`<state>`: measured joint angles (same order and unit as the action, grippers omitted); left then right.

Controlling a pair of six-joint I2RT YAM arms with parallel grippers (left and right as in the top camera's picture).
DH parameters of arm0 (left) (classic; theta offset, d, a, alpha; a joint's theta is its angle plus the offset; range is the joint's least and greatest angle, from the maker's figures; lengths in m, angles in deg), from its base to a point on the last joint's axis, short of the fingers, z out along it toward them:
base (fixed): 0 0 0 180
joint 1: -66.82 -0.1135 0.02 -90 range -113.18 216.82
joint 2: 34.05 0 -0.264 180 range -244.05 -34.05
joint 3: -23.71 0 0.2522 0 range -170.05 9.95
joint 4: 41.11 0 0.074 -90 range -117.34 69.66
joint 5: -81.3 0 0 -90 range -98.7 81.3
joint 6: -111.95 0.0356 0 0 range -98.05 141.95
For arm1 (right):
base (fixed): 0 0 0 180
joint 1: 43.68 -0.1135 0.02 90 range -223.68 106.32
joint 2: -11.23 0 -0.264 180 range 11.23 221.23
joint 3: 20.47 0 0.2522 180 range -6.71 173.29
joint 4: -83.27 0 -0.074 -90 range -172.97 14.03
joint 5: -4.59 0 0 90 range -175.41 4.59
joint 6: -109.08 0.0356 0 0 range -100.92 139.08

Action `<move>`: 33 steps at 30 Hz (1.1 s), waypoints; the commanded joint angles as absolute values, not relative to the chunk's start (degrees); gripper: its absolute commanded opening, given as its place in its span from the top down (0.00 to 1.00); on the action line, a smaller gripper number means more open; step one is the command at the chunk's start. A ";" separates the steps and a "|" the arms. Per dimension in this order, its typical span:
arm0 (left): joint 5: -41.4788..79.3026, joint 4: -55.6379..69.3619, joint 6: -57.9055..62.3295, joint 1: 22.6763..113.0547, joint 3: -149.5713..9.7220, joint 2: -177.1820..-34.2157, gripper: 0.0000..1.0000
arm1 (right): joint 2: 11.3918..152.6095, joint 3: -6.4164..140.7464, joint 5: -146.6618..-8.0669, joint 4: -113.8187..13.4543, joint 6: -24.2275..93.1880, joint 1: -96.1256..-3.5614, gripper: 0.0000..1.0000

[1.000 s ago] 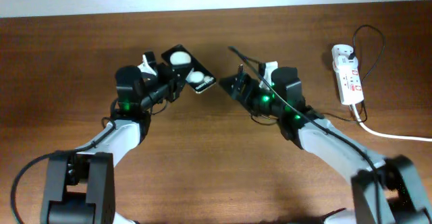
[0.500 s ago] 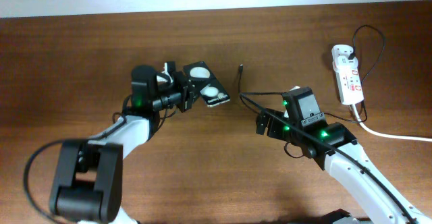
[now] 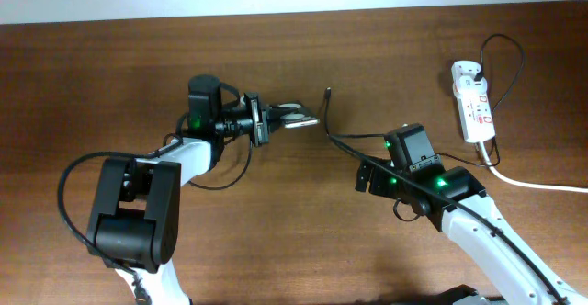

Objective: Plug charger to phone and switch on socket

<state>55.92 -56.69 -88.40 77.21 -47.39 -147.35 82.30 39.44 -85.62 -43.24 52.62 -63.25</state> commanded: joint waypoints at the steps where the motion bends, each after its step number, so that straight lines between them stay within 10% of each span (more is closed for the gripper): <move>1: 59.68 -57.23 -92.13 77.17 -48.81 -147.50 1.00 | 82.10 39.33 -86.53 -43.11 52.08 -63.10 0.01; 33: 61.01 -56.99 -92.11 76.79 -48.83 -147.50 1.00 | 82.10 39.33 -86.53 -43.11 52.08 -63.10 0.01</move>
<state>59.04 -56.67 -91.50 77.14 -47.39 -147.35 82.30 39.44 -85.62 -43.11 52.25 -63.25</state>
